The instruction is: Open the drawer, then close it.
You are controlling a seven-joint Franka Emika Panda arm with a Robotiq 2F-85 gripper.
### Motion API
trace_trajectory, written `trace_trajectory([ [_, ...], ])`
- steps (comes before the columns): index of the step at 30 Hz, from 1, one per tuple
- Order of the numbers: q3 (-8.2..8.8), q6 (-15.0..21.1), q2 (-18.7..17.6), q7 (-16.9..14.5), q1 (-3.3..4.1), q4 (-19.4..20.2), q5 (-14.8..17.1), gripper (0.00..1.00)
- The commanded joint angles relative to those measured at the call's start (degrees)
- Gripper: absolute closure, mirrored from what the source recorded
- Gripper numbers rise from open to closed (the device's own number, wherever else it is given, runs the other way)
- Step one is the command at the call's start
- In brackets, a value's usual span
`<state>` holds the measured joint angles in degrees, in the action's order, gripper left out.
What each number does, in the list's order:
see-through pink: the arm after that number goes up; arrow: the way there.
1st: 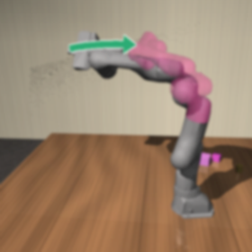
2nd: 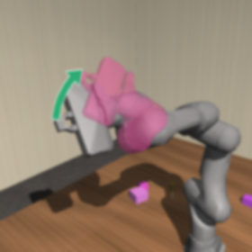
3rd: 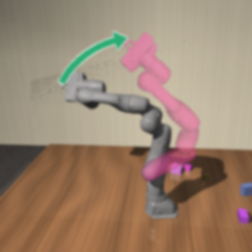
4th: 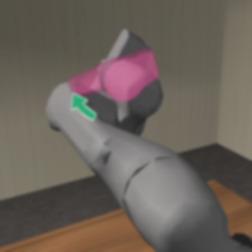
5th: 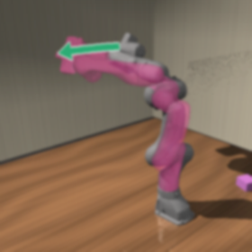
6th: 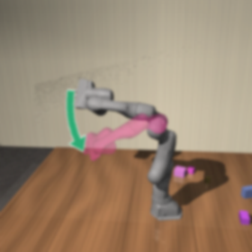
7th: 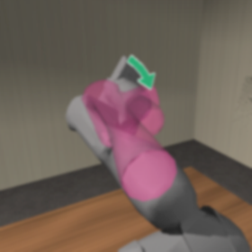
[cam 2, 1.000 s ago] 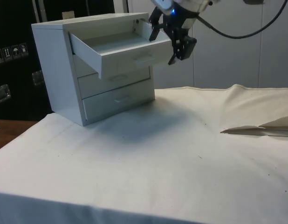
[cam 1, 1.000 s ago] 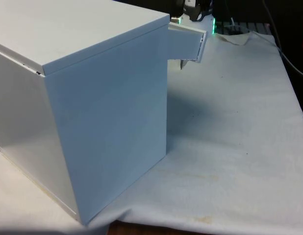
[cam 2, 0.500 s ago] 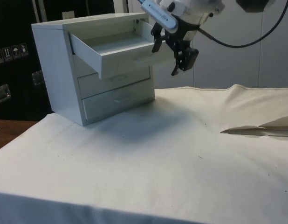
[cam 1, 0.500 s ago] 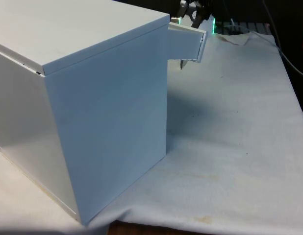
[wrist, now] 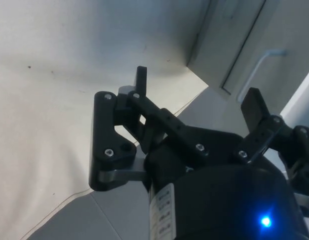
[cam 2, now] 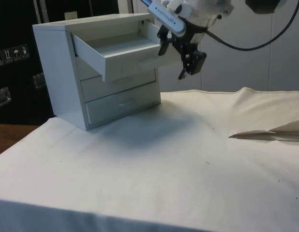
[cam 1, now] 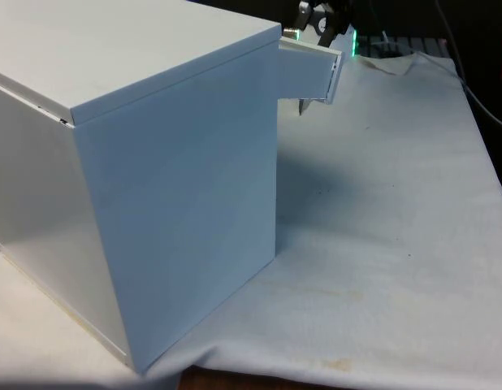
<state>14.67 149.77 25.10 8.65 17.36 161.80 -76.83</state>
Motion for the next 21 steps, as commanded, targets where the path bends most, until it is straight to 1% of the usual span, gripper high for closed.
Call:
trace_trajectory([
  [1,-0.11,0.1,-0.1,0.4,-0.06,-0.1,-0.4,0.00],
  [4,-0.06,0.1,-0.3,0.5,-0.06,-0.1,-0.3,0.00],
  [5,-0.06,0.1,-0.3,0.5,-0.06,-0.1,-0.3,0.01],
  [6,-0.06,0.1,-0.3,0.5,-0.06,-0.1,-0.3,0.05],
  [7,-0.06,0.1,-0.4,0.5,-0.06,-0.1,-0.3,0.16],
  [9,0.00,0.0,-0.5,0.2,0.00,0.0,0.0,0.28],
  [10,-0.06,0.1,-0.5,0.5,-0.06,-0.1,-0.3,0.28],
  [14,-0.06,0.1,-0.5,0.6,-0.06,-0.1,-0.3,0.49],
  [15,-0.06,0.1,-0.5,0.6,-0.06,-0.1,-0.3,0.59],
  [17,-0.06,0.1,-0.5,0.6,-0.06,-0.1,-0.3,0.70],
  [18,0.00,0.0,-0.5,0.2,0.00,0.0,0.0,0.77],
  [19,-0.06,0.1,-0.5,0.6,-0.06,-0.1,-0.3,0.77],
  [21,-0.06,0.1,-0.5,0.6,-0.06,-0.1,-0.3,0.88],
])
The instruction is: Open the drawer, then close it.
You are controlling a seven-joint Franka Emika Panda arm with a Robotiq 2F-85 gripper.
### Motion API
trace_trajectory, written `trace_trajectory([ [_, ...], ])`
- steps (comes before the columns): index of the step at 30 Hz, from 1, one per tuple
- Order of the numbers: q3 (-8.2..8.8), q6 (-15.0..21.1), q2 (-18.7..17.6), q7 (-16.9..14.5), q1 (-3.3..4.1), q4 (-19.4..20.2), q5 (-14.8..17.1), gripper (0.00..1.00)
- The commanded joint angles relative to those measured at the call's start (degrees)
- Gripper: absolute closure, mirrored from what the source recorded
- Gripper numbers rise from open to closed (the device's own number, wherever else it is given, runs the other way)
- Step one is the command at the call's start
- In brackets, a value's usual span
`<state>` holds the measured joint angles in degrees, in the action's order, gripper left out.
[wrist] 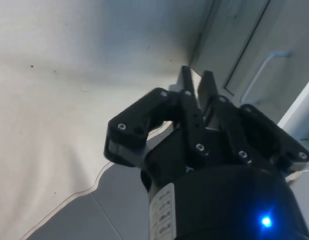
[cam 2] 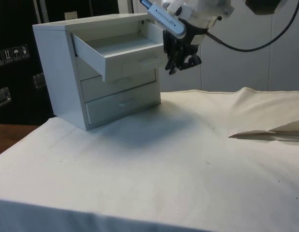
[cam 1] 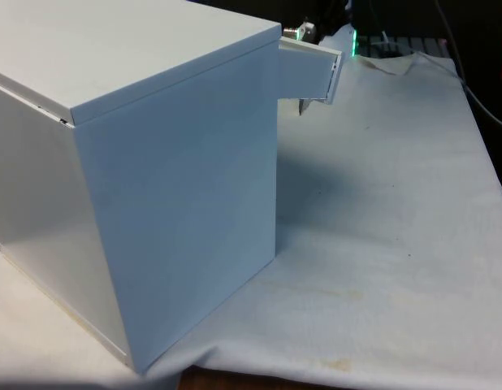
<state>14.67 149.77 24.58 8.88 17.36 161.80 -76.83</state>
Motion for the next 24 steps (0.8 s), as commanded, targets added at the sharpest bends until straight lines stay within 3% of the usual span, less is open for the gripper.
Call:
trace_trajectory([
  [1,-0.06,0.1,0.0,0.3,-0.06,-0.1,-0.3,0.93],
  [3,-0.06,0.1,-0.1,0.4,-0.06,0.0,-0.3,1.00],
  [24,-0.06,0.1,-1.0,1.0,-0.11,0.1,-0.5,1.00],
])
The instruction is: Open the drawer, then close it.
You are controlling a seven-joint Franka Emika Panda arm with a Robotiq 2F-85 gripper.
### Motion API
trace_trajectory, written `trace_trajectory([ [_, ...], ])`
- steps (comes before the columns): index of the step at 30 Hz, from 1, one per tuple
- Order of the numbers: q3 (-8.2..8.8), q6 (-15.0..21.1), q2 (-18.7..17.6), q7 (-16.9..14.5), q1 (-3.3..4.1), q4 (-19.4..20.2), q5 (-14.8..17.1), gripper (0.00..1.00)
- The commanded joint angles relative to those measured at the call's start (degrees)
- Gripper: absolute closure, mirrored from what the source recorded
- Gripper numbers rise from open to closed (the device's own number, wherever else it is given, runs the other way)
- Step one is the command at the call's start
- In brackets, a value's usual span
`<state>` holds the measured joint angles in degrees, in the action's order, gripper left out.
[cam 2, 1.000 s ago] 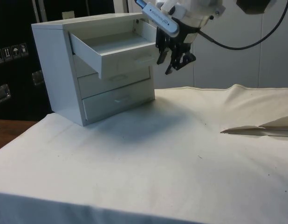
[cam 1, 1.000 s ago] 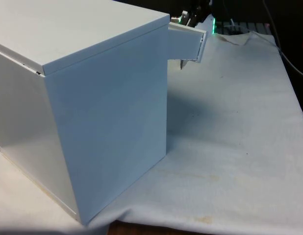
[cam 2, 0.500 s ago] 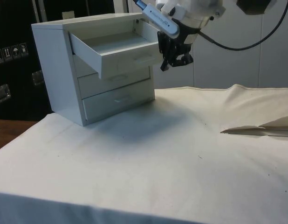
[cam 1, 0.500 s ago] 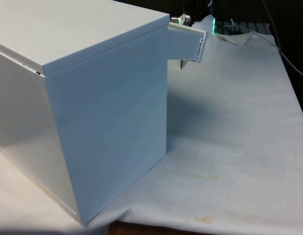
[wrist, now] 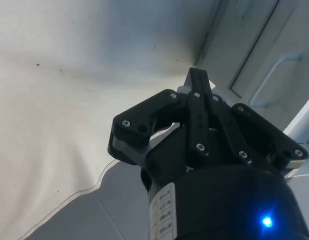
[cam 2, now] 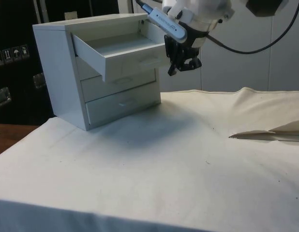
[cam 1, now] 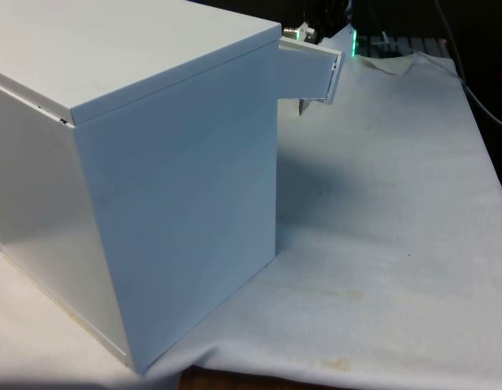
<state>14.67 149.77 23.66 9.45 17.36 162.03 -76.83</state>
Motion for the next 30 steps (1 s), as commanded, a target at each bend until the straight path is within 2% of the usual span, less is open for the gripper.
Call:
trace_trajectory([
  [1,-0.06,0.1,-0.1,0.5,-0.11,-0.2,-0.5,1.00],
  [12,0.23,-0.2,-0.5,-0.1,-0.23,-0.5,-0.3,1.00],
  [13,0.11,-0.2,-0.3,0.0,-0.06,-0.2,0.0,1.00],
  [19,0.74,-0.2,-1.1,-0.6,-0.34,-1.1,-0.4,1.00],
  [22,0.92,-0.4,-1.1,-0.7,-0.23,-1.1,0.0,1.00],
  [28,1.55,-0.2,-2.7,-1.1,-0.69,-2.7,-0.7,1.00],
  [30,1.72,-0.5,-2.9,-1.3,-0.52,-2.8,0.0,1.00],
])
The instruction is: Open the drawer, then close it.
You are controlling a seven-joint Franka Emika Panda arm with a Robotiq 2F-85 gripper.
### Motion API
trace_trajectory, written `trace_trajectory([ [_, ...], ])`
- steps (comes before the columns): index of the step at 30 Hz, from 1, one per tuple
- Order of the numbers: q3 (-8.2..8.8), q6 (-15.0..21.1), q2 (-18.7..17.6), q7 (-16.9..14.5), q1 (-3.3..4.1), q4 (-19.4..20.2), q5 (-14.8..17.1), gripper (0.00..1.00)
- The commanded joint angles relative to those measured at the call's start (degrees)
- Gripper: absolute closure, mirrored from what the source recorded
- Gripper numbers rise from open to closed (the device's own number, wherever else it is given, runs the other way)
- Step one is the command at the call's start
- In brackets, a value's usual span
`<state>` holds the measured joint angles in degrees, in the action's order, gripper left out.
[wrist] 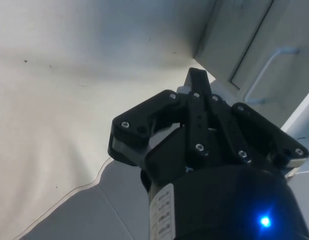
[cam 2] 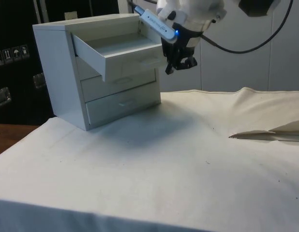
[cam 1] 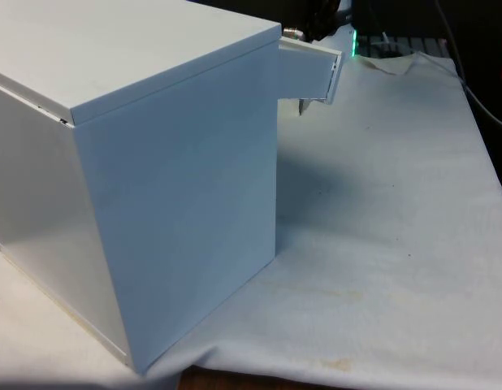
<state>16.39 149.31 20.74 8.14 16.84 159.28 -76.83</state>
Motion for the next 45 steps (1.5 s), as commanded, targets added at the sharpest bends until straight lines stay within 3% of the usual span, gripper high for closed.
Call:
trace_trajectory([
  [1,0.11,0.2,-0.2,-0.1,-0.17,-0.4,-0.7,1.00],
  [45,2.29,-2.5,-3.6,-2.9,-0.23,-5.6,0.0,1.00],
])
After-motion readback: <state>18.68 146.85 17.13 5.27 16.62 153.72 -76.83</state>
